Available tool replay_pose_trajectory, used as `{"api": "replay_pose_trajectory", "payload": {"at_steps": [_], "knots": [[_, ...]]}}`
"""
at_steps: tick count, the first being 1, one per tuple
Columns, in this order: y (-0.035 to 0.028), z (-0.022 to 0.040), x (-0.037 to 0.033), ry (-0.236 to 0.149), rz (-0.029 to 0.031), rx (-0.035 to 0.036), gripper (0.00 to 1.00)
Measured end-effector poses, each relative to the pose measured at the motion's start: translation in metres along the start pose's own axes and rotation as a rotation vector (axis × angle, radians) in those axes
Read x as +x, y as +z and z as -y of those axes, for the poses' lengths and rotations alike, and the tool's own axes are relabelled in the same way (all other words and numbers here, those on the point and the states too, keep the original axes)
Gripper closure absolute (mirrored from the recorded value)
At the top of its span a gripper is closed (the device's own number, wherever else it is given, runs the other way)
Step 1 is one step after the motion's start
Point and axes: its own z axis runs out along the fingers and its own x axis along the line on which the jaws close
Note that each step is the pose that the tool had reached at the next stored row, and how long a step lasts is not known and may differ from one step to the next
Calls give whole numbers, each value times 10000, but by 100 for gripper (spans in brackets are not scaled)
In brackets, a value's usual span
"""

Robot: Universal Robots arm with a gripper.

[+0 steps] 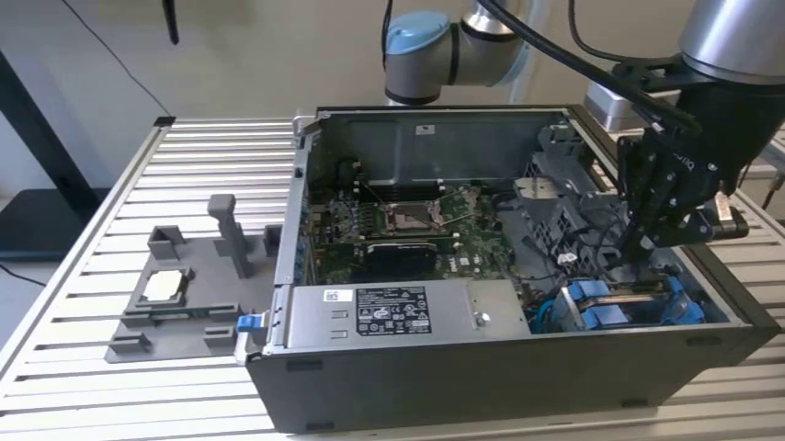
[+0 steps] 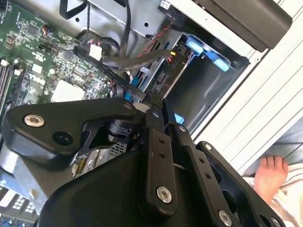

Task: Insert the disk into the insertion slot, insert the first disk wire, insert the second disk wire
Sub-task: 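Insert the second disk wire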

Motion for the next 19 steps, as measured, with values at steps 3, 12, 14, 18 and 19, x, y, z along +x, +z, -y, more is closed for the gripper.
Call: {"api": "replay_pose_trajectory", "payload": {"at_steps": [3, 12, 14, 18, 19], "knots": [[17, -5, 1, 4, 5, 276, 84], [116, -16, 35, 33, 309, 475, 84], [139, -17, 47, 40, 405, 474, 84], [173, -18, 77, 46, 467, 473, 84], [178, -18, 84, 45, 472, 472, 84]]}}
